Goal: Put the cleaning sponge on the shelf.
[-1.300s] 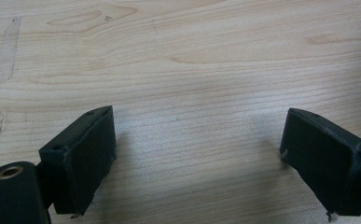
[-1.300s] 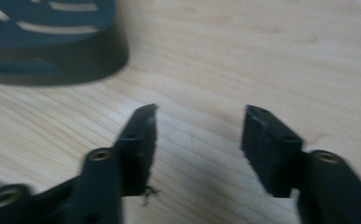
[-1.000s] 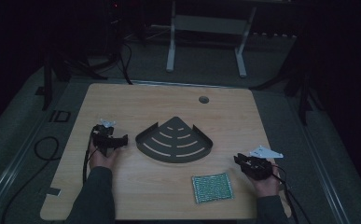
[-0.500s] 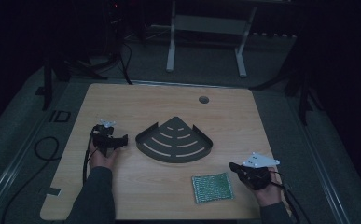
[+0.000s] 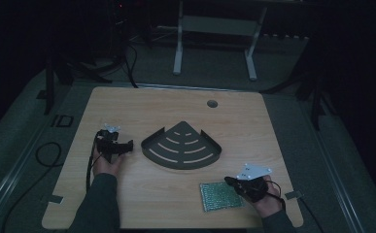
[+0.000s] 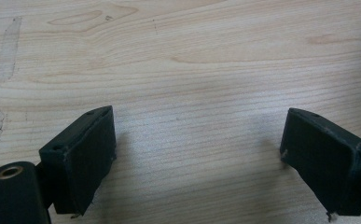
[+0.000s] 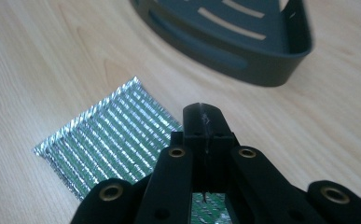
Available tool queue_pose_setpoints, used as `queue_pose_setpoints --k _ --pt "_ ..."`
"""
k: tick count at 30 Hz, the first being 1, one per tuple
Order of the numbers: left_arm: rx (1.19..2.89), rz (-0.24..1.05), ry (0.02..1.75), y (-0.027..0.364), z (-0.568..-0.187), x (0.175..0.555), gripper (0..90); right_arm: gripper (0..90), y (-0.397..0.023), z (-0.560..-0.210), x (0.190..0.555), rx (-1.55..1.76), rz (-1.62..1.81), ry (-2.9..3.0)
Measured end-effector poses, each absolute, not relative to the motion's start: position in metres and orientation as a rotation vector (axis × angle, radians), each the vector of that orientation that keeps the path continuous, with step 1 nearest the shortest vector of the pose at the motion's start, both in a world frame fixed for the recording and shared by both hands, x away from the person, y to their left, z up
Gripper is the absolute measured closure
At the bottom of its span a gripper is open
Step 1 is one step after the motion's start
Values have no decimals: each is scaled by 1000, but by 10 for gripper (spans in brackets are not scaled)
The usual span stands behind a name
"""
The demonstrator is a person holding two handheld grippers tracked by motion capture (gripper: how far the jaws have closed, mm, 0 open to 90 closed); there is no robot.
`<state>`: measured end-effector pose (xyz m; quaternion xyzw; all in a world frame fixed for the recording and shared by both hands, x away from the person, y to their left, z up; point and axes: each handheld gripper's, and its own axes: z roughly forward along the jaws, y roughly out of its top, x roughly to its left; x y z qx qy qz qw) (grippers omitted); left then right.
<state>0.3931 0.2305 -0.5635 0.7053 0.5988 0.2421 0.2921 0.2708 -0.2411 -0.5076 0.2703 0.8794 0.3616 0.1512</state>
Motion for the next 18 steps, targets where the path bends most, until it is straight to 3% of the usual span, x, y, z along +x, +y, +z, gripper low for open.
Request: queue_pose_setpoints --k 18 --pt "1880 645 1596 231 -564 393 108 899 -242 -531 276 835 960 2574"
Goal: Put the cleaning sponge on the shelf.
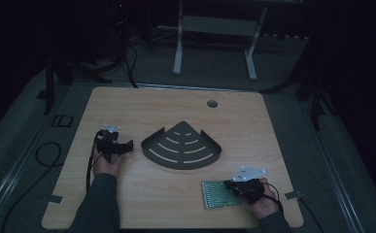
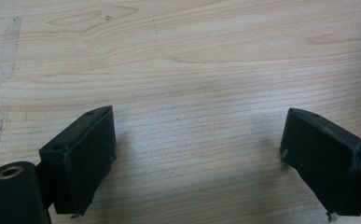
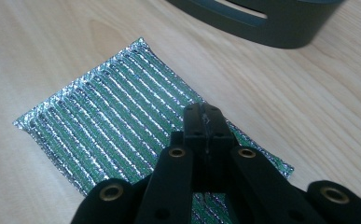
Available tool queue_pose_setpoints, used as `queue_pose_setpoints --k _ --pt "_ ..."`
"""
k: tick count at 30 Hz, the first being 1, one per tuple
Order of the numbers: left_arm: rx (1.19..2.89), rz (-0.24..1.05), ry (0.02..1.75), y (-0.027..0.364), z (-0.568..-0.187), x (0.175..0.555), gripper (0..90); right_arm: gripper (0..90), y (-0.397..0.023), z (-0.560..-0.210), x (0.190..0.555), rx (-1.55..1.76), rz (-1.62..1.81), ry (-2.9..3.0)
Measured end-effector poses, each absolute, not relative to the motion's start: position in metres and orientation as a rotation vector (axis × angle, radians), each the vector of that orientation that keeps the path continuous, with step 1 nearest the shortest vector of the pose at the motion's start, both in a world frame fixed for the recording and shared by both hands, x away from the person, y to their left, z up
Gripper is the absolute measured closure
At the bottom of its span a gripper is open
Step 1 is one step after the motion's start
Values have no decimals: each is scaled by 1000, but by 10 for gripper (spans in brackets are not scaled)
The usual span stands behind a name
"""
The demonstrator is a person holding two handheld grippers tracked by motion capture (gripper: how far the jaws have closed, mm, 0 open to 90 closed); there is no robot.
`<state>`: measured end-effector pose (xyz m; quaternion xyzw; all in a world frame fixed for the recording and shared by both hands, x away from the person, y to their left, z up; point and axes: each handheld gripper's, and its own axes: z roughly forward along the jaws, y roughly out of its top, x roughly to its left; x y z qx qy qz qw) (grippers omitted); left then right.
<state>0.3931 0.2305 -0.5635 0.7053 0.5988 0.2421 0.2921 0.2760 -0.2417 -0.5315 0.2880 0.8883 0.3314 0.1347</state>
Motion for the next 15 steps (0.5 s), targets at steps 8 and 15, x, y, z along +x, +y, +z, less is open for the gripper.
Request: queue_pose_setpoints --k 8,15 --pt "1879 645 1596 231 -564 393 108 900 -257 -532 288 957 944 2499" --pt "1880 645 1596 231 -564 393 108 899 -271 -532 296 1056 930 2433"
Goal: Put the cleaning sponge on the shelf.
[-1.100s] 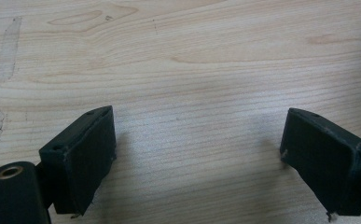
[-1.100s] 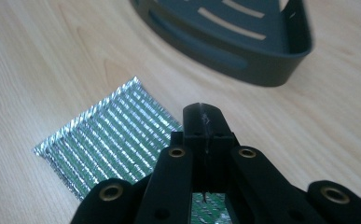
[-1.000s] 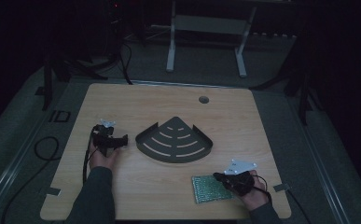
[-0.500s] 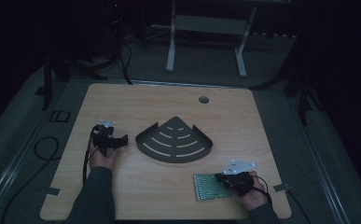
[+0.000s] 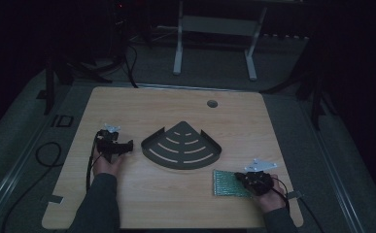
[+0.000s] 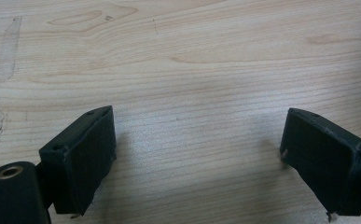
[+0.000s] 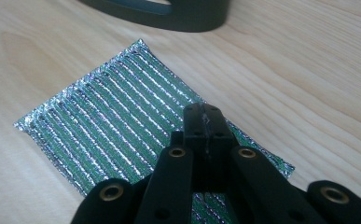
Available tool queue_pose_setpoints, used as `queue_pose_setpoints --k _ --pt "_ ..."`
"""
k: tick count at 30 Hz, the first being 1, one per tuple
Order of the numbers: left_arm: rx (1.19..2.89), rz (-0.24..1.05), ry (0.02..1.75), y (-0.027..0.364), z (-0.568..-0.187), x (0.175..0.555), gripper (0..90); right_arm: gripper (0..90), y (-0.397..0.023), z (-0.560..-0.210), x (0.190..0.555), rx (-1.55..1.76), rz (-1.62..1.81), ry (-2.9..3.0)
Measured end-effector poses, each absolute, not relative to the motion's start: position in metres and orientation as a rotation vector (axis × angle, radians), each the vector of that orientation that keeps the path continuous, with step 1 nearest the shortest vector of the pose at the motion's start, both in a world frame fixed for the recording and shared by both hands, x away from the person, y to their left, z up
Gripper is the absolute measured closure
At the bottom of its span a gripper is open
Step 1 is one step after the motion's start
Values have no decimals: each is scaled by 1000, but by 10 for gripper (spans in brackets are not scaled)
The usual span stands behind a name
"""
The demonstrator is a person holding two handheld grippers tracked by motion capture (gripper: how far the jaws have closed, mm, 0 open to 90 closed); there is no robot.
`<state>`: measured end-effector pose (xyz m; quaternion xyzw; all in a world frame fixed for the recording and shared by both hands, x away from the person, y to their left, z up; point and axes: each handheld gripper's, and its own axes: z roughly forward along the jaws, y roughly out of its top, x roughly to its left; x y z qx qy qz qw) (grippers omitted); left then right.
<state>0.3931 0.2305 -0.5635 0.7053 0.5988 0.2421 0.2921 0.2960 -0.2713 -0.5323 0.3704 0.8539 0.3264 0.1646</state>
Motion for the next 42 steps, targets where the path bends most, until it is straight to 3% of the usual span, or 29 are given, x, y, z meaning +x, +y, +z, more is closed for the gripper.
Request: queue_pose_setpoints --k 27,42 --pt "1880 645 1596 231 -563 393 108 894 -293 -529 286 1131 909 2412" --pt "1879 645 1596 230 -564 393 108 667 -298 -505 301 1142 875 2421"
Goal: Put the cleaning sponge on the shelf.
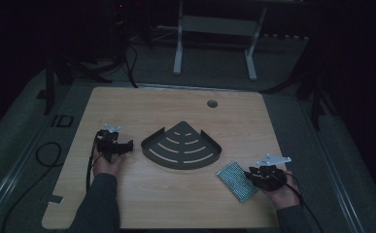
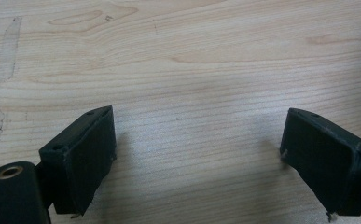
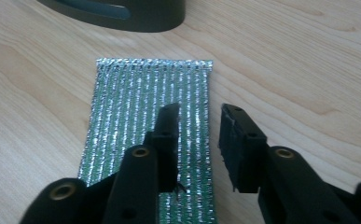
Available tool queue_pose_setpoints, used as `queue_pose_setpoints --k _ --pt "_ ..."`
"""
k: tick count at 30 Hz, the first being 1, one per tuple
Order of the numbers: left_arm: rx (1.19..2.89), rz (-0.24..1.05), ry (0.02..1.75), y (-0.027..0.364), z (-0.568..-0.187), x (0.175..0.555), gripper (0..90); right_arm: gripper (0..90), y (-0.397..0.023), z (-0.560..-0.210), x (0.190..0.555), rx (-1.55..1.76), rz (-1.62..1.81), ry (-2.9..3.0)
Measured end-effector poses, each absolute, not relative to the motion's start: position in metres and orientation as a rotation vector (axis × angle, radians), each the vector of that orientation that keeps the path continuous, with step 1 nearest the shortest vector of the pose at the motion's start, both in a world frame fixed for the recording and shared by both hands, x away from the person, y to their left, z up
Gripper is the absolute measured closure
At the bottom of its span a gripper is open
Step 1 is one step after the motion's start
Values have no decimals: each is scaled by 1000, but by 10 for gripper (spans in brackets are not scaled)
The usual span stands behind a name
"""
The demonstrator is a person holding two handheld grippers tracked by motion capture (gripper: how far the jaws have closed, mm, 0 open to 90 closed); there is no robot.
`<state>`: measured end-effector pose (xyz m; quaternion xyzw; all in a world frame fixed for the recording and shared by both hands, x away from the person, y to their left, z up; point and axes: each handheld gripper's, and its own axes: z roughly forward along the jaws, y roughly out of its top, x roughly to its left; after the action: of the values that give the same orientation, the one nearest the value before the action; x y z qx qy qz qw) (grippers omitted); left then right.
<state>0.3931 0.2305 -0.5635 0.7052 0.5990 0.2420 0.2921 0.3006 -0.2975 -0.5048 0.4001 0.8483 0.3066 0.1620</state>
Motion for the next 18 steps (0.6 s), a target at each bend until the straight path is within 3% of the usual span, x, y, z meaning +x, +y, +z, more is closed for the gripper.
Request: queue_pose_setpoints --k 5,18 --pt "1879 645 1597 230 -563 393 108 603 -301 -498 311 1144 837 2464" --pt "1879 645 1597 230 -563 393 108 646 -307 -491 335 1149 713 2540"
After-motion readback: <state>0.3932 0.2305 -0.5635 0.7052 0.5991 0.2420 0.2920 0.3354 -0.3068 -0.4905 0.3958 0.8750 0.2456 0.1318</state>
